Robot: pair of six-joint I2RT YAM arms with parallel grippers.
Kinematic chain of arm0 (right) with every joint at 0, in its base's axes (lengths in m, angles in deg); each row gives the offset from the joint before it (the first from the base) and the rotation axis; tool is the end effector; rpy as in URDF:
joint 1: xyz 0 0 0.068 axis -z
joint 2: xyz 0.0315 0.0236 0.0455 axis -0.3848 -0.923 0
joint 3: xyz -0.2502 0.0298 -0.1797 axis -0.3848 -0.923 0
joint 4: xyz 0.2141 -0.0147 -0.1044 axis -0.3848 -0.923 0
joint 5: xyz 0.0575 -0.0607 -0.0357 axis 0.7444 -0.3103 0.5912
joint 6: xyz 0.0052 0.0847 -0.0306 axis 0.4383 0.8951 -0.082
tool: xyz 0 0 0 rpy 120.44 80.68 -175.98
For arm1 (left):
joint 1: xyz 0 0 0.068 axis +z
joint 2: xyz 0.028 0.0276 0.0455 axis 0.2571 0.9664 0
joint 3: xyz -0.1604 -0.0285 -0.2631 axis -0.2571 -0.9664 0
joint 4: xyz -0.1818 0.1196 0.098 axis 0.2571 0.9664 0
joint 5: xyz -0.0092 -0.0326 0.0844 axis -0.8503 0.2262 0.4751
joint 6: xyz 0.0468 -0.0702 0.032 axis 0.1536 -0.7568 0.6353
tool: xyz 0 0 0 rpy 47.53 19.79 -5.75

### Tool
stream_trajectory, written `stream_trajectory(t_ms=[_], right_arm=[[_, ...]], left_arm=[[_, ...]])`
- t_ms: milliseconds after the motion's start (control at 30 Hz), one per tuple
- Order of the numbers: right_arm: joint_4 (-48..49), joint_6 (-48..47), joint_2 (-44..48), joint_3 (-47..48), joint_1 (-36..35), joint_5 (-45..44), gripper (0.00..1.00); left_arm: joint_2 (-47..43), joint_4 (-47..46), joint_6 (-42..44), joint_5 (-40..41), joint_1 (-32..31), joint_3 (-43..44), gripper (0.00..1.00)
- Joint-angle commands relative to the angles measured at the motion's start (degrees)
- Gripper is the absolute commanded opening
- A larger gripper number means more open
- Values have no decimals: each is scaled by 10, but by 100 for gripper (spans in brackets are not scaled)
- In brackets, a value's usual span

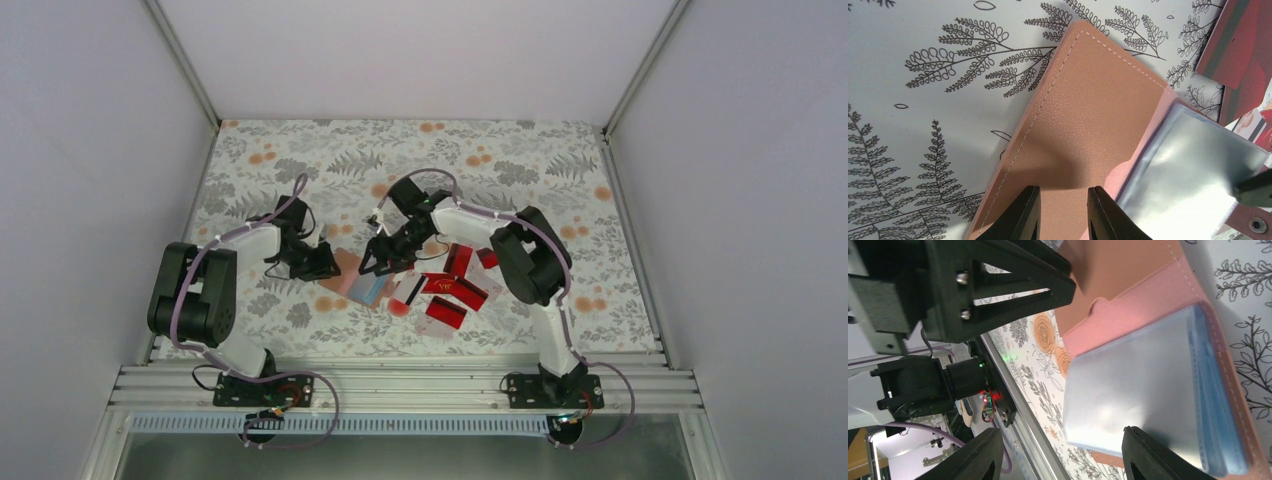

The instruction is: Put the credit cards into the card holder

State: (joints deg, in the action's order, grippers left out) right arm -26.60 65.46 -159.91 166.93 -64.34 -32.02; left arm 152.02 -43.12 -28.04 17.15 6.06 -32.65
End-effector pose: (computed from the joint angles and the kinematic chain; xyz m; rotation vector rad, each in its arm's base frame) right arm 0.2830 0.3375 0.1685 0.6776 -2.5281 -1.2930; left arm 0.2419 -0.0741 0.1568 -0.1261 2.9790 -0.7456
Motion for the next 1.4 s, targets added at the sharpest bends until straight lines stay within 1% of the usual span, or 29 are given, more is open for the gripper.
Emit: stream_trajectory(t_ms=[0,333,600,833,1167,1367], right_arm=[[8,10,28,-10,2,-8,61],[9,7,17,-11,3,0,61],[6,4,50,-50,2,-13,61],[14,6,80,-63,2,-28,62],[18,9,62,-51,2,-23,62],[11,12,52,-56,3,-39,61]], left_arm=[[6,-4,-1,5,-3,-1,26],[3,3,-1,6,-7,1,26],[16,9,-4,19,-7,3,26],[18,10,-5,21,-8,5,25],[9,16,-4,21,-10,4,25],[6,18,-5,21,-10,4,25]])
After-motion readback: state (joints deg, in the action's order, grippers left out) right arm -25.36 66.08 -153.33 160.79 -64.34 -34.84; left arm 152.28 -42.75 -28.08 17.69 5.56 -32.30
